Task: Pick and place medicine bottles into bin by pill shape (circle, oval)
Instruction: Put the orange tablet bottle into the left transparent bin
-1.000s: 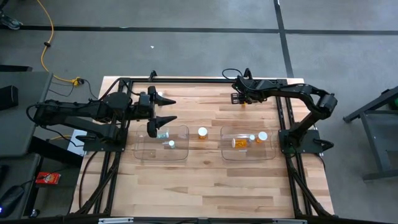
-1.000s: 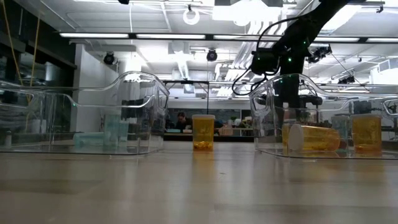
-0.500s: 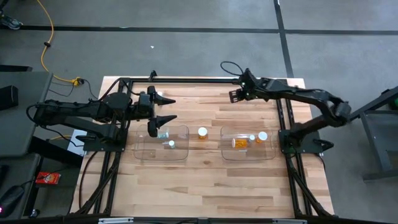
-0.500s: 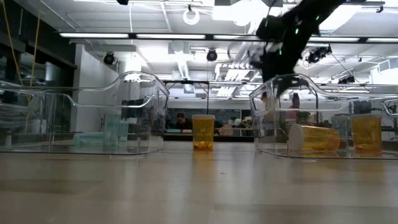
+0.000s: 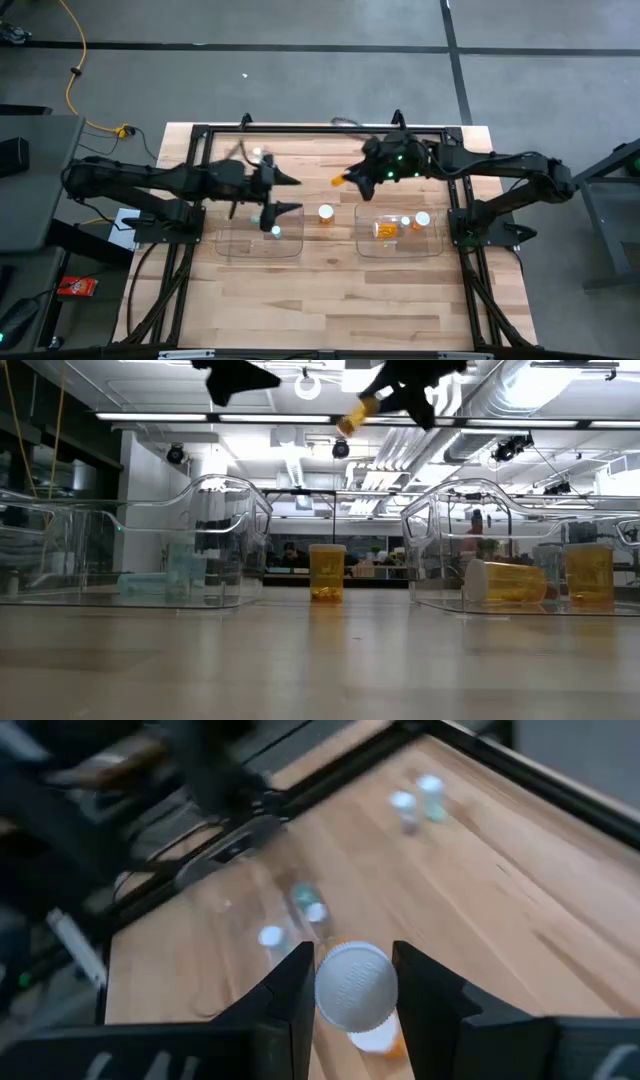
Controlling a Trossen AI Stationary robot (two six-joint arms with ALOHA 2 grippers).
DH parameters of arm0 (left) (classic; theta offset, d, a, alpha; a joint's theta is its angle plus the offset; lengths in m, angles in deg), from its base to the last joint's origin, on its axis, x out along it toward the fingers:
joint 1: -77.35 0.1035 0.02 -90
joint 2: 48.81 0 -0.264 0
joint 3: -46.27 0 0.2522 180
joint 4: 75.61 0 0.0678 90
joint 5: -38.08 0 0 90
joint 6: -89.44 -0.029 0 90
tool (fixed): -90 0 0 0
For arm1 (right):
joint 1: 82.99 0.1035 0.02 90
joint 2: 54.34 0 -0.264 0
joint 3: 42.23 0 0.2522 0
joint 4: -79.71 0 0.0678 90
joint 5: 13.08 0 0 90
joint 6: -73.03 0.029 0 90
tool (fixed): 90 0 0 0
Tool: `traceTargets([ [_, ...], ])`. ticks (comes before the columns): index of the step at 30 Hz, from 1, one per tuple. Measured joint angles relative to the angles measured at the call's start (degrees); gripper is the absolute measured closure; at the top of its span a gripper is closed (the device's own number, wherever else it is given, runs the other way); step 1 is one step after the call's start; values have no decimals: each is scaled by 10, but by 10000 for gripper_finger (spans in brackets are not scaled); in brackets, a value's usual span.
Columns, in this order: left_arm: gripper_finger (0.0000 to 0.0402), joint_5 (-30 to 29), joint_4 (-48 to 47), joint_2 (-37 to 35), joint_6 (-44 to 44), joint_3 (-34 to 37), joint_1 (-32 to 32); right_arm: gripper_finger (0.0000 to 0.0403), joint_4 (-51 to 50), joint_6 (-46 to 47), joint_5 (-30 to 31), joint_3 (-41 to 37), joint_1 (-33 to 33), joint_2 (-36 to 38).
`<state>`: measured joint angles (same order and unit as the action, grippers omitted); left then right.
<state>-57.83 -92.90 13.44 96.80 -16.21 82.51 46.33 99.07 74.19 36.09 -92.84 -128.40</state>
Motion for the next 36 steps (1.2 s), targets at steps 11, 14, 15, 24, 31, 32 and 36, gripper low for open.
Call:
traceTargets([
  [11, 110, 29, 4, 117, 45, -56, 13, 307, -97, -140, 13, 166, 73, -115],
  [14, 110, 40, 6, 125, 46, -60, 13, 307, -96, -154, -9, 184, 74, -125],
  [15, 110, 44, 8, 127, 48, -60, 13, 307, -96, -157, -18, 187, 74, -126],
  [24, 124, 73, 63, 146, 90, -59, 13, 307, -84, -176, -73, 190, 75, -126],
  [31, 153, 74, 75, 151, 90, -60, 12, 307, -84, -186, -67, 190, 76, -127],
  [32, 159, 74, 77, 151, 90, -60, 12, 307, -84, -186, -67, 190, 76, -127],
  [36, 192, 70, 81, 150, 90, -60, 12, 307, -84, -186, -66, 190, 76, -127],
])
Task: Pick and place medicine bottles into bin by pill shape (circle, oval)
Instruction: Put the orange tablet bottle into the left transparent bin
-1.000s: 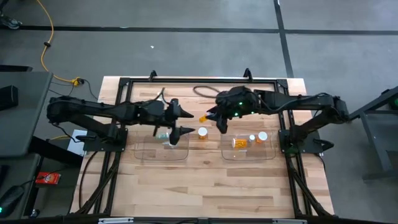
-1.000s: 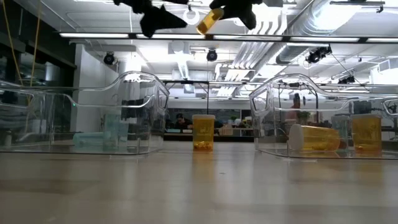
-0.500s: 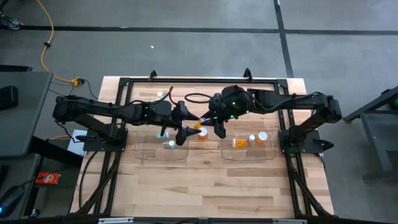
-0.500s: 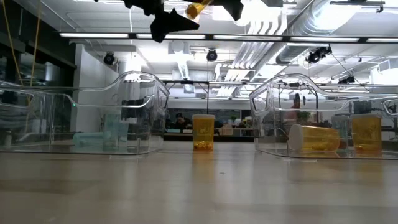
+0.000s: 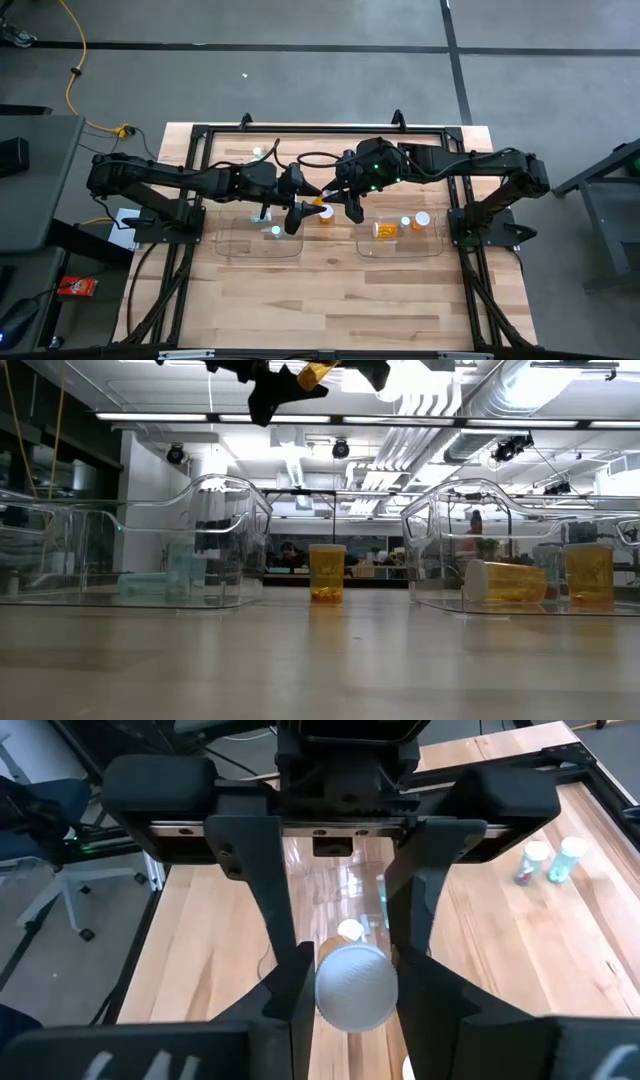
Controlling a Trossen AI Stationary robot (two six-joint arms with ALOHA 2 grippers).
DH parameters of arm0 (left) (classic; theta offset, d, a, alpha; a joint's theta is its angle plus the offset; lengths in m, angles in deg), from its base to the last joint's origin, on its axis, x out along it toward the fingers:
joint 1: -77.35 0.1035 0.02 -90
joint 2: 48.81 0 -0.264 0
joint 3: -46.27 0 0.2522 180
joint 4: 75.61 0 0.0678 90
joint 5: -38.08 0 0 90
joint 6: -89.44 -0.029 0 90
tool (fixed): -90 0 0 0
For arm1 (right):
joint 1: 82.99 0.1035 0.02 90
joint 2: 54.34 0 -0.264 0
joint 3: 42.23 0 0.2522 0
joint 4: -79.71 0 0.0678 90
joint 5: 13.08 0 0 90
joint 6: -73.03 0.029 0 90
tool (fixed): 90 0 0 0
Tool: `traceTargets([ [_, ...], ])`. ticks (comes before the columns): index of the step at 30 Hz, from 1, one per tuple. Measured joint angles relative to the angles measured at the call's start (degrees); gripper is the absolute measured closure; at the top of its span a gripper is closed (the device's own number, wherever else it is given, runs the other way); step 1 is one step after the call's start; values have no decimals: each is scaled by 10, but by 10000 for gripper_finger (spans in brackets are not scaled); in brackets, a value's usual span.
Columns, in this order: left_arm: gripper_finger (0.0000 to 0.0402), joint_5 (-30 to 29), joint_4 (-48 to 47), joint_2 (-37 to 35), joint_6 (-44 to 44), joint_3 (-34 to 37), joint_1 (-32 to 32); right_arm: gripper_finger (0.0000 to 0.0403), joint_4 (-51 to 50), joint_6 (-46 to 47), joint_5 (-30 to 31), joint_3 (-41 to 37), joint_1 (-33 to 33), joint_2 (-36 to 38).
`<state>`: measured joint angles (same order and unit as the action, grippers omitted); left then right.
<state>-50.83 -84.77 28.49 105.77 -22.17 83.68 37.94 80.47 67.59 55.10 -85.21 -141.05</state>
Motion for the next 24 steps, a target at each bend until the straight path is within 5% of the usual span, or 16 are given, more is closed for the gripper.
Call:
traceTargets([
  [12, 298, -2, 0, 0, -15, 0, 0, 307, 0, -3, 0, 0, 0, 0],
  [19, 309, -2, 0, 0, -26, 0, 0, 301, 0, -4, 0, 0, 0, 0],
  [24, 309, -4, -8, -6, -47, 0, 4, 262, 3, 5, 33, 0, 0, 0],
])
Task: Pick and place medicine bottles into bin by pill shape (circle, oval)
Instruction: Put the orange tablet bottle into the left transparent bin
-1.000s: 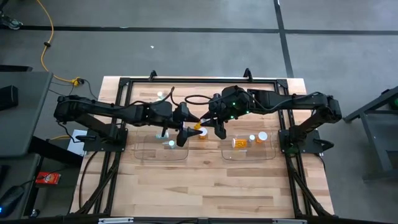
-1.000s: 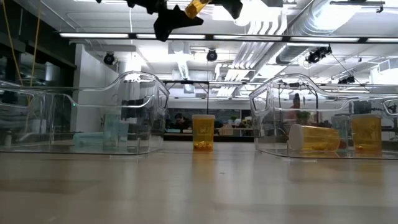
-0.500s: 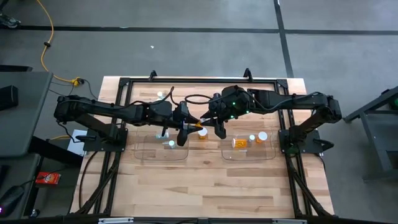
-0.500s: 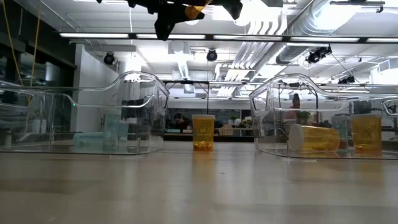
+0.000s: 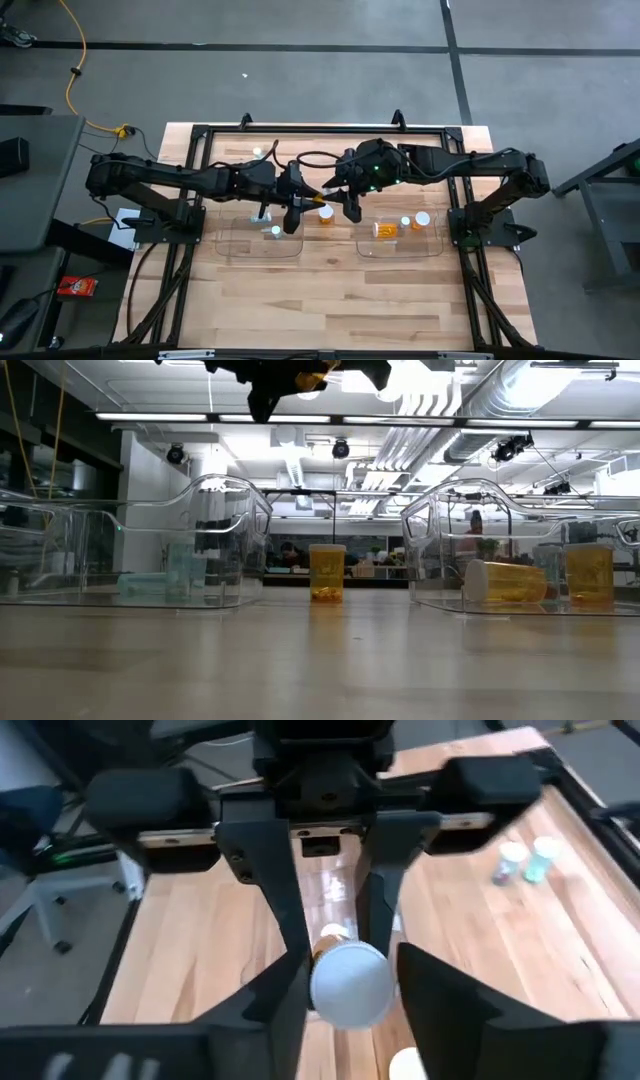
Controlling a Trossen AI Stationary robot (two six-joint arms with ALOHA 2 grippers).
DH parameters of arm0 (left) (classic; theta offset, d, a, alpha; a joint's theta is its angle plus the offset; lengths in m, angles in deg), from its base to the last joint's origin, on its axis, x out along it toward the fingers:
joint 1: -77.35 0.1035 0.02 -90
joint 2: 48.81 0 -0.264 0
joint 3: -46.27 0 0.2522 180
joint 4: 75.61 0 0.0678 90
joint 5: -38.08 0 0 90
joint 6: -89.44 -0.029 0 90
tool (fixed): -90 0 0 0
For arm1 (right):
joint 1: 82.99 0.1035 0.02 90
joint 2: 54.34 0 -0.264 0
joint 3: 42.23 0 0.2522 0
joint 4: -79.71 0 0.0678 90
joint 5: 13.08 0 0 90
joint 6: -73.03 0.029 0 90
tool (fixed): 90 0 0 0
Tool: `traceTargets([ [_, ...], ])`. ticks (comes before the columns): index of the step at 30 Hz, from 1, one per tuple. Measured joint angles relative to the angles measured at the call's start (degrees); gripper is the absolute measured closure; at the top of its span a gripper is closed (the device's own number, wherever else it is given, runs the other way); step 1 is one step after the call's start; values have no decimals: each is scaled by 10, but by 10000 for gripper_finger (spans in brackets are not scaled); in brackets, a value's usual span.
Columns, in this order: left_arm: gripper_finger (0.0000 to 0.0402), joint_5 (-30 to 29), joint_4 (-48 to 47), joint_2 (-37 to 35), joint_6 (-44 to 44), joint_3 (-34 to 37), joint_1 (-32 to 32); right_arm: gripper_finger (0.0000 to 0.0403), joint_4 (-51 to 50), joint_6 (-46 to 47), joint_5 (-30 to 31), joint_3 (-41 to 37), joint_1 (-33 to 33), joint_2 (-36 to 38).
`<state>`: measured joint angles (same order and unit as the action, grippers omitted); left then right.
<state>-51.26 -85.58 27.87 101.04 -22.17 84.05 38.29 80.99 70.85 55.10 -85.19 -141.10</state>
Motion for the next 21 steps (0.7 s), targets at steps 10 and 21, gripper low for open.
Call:
traceTargets([
  [10, 309, -2, -102, -63, -32, 1, 27, 140, -24, -35, 15, 60, -23, 2],
  [21, 309, -104, -91, -233, 4, 85, 9, 133, 29, 9, 14, -91, -43, 87],
])
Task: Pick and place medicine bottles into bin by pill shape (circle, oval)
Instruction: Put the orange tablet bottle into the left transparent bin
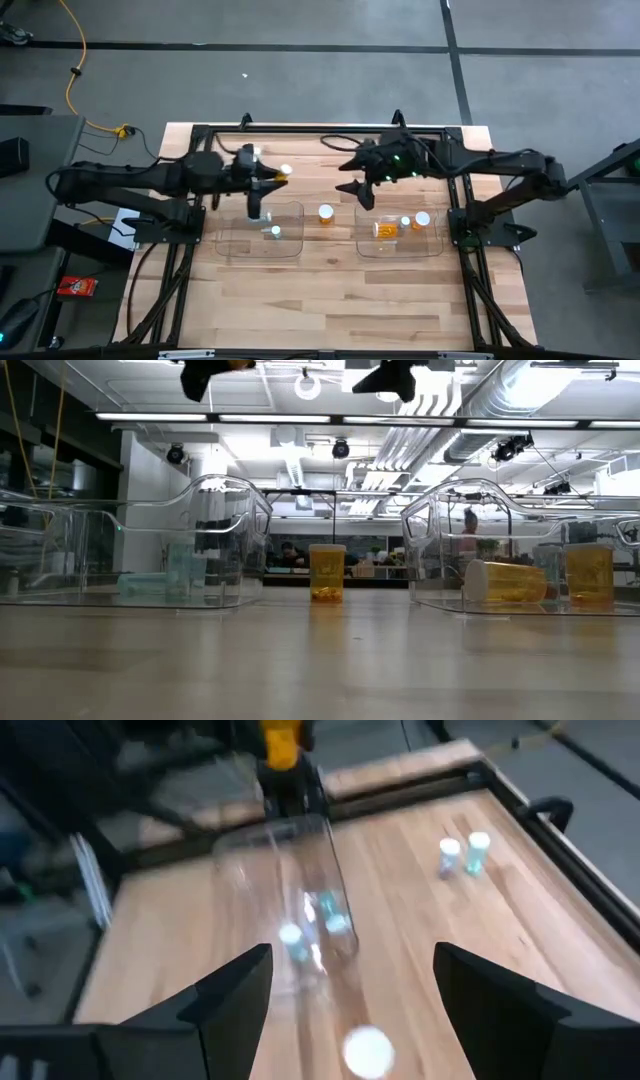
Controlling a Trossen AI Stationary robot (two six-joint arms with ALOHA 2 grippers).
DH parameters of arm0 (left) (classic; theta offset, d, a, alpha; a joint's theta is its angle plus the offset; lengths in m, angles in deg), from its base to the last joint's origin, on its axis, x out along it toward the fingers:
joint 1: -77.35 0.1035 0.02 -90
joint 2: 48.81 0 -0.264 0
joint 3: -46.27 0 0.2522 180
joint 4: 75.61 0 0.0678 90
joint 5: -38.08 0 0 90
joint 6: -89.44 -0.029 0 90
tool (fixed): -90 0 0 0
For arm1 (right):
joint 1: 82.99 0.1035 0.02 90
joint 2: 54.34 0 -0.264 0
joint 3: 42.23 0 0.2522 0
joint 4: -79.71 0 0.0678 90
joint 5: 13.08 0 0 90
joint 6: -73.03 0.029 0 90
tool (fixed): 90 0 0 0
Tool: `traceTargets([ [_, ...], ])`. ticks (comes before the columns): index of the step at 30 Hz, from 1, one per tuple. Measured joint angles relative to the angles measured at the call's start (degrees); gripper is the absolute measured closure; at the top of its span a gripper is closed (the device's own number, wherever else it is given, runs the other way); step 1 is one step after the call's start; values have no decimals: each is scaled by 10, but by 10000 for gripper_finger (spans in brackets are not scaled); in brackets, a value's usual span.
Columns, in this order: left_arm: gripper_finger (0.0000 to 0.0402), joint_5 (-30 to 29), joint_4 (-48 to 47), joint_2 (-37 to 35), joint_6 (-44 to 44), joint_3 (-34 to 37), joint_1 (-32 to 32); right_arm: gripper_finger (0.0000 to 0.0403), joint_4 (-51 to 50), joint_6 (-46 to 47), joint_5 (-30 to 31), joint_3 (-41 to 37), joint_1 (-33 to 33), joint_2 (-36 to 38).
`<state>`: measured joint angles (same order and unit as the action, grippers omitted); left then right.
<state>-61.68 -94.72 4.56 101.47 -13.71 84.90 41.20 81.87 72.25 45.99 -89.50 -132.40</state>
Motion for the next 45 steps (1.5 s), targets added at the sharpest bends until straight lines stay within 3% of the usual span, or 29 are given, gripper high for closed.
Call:
traceTargets([
  [6, 309, 0, 176, -62, 27, 114, -33, 133, 302, 104, 9, -192, 20, 69],
  [11, 309, 0, 259, -63, 39, 155, -48, 133, 461, 119, 10, -269, 41, 76],
  [31, 309, 9, 260, -61, 28, 155, -50, 133, 475, 87, 11, -276, 52, 76],
  [34, 309, 51, 203, -61, 33, 144, -50, 133, 475, 87, 11, -276, 52, 76],
  [37, 309, 74, 77, -60, 53, 124, -61, 133, 472, 87, 11, -276, 52, 76],
  [45, 309, 56, -263, -42, 112, 121, -120, 133, 466, 87, 11, -276, 52, 76],
])
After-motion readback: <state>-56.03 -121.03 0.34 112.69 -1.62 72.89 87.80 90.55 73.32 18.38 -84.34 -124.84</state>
